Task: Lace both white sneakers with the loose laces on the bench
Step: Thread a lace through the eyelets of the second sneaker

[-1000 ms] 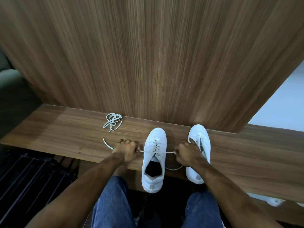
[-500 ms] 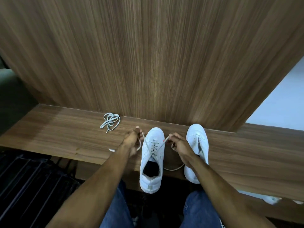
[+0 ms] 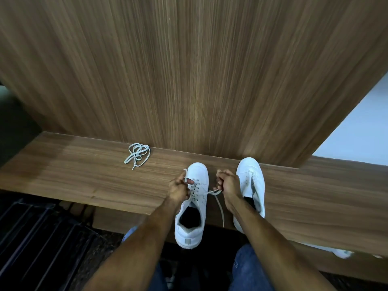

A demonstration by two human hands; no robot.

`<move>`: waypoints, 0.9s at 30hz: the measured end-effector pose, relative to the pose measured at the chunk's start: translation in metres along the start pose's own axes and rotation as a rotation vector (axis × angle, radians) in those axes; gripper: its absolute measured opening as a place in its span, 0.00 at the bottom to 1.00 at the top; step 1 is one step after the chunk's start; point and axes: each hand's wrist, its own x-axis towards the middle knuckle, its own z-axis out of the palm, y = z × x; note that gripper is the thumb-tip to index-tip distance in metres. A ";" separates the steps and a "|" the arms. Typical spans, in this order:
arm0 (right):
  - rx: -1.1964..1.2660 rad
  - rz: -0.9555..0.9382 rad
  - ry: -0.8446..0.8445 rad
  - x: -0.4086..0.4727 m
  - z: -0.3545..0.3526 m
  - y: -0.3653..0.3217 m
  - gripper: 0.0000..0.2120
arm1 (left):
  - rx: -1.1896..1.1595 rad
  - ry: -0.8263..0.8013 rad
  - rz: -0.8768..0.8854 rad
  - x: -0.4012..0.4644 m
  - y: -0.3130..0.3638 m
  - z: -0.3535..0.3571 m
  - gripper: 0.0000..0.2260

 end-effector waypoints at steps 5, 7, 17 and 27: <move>0.251 0.176 -0.020 -0.002 -0.009 0.002 0.10 | 0.487 -0.157 0.365 0.001 -0.012 0.002 0.21; 0.401 0.243 -0.093 -0.007 -0.006 -0.010 0.10 | 0.765 -0.321 0.469 -0.008 -0.011 0.001 0.24; 0.425 0.266 -0.237 -0.036 0.039 -0.052 0.08 | 0.687 -0.280 0.411 -0.029 -0.005 0.003 0.06; -0.439 -0.167 -0.196 -0.012 0.003 0.010 0.16 | 0.569 -0.290 0.235 -0.007 -0.007 0.003 0.21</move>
